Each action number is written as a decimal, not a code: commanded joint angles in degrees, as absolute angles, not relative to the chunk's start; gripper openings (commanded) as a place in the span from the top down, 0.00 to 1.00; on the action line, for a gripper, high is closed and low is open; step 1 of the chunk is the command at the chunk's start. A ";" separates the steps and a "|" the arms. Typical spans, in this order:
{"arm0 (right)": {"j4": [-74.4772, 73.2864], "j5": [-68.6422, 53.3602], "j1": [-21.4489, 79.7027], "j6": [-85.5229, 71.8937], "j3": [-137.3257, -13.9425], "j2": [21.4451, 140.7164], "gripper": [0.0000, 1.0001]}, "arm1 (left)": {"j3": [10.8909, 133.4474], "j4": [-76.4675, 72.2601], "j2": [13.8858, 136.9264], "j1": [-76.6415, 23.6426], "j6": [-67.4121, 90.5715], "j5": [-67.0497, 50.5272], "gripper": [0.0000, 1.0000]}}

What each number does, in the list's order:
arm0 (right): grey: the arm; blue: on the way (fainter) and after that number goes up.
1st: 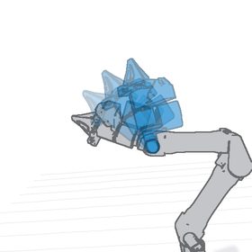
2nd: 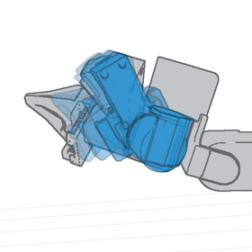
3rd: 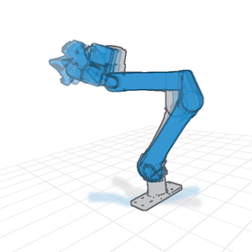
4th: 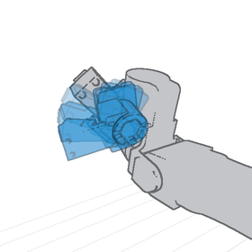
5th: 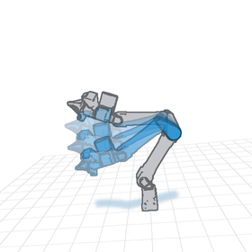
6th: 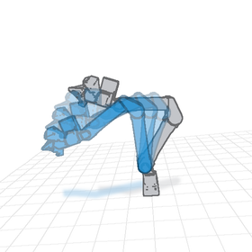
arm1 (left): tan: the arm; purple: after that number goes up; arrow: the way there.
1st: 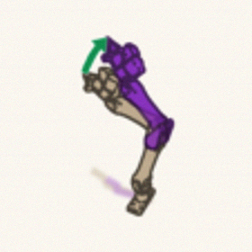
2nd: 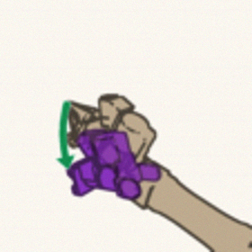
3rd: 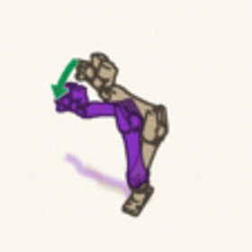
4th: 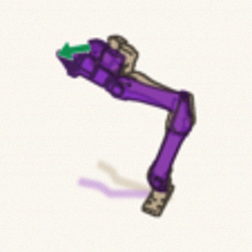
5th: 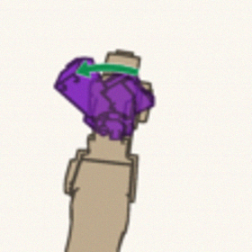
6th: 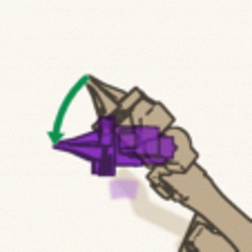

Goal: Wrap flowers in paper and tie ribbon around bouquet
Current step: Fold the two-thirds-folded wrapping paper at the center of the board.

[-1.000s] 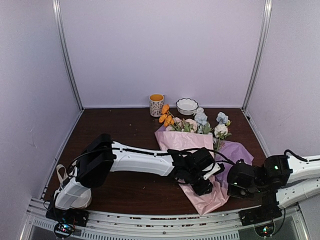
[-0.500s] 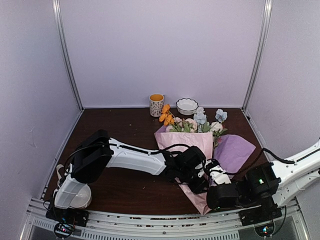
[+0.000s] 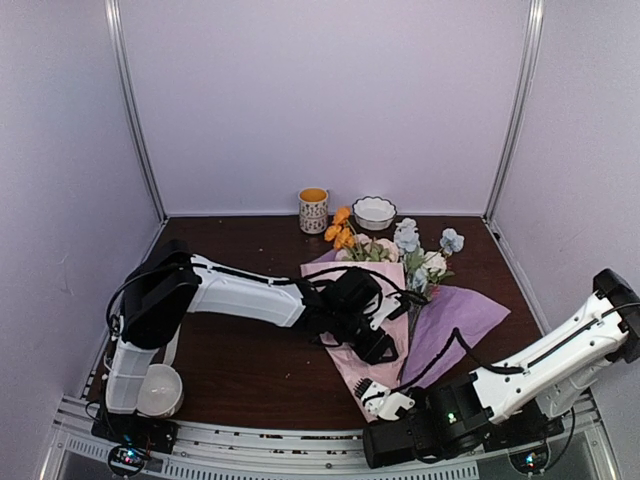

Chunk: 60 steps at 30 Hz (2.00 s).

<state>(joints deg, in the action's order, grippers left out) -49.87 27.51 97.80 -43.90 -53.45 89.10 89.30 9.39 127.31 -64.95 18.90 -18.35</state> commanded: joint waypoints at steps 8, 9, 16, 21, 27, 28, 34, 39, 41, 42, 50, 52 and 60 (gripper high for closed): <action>-51.29 26.54 98.35 -36.32 -56.34 94.05 1.00 | 87.44 13.39 119.24 -63.57 15.73 -16.36 0.51; -51.68 26.54 98.42 -36.06 -56.67 94.24 1.00 | 87.07 14.74 118.45 -63.48 15.53 -15.70 0.51; -54.58 27.00 98.42 -30.49 -60.83 97.05 1.00 | 77.57 14.95 113.06 -62.14 16.97 -7.05 0.51; -57.40 25.26 99.05 -24.40 -65.25 102.06 1.00 | 77.08 15.02 116.64 -61.78 17.94 -5.03 0.51; -60.81 28.42 102.04 -19.29 -68.54 105.43 1.00 | 80.45 14.45 122.92 -61.79 18.12 -7.52 0.51; -61.15 28.81 102.16 -18.50 -69.15 105.66 1.00 | 80.34 13.83 123.25 -61.79 18.45 -7.97 0.51; -61.92 33.10 102.40 -8.37 -70.97 106.15 1.00 | 79.05 11.42 122.13 -61.81 18.51 -8.98 0.51; -62.52 35.60 101.91 -7.12 -70.49 105.37 0.92 | 79.15 12.35 122.72 -61.85 18.22 -8.82 0.51; -60.95 33.79 101.51 -8.83 -69.79 103.31 0.82 | 78.95 12.09 123.10 -61.87 18.64 -9.13 0.51; -60.20 33.45 101.04 -9.97 -69.50 102.20 0.76 | 78.91 12.05 123.32 -61.94 18.82 -9.27 0.51; -48.44 22.25 88.69 -23.72 -60.95 86.63 0.01 | 78.86 12.03 123.71 -62.13 18.90 -9.45 0.52; -43.48 17.76 84.77 -27.82 -57.55 80.34 0.00 | 78.84 12.00 123.66 -62.14 18.90 -9.43 0.52; -38.27 10.75 69.86 -41.97 -48.96 67.29 0.03 | 79.42 12.34 124.01 -62.14 18.72 -9.42 0.52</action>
<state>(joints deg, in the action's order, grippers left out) -41.69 15.09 74.78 -33.01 -51.35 68.42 79.77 11.62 121.45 -61.98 18.52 -8.80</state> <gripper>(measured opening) 0.986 0.483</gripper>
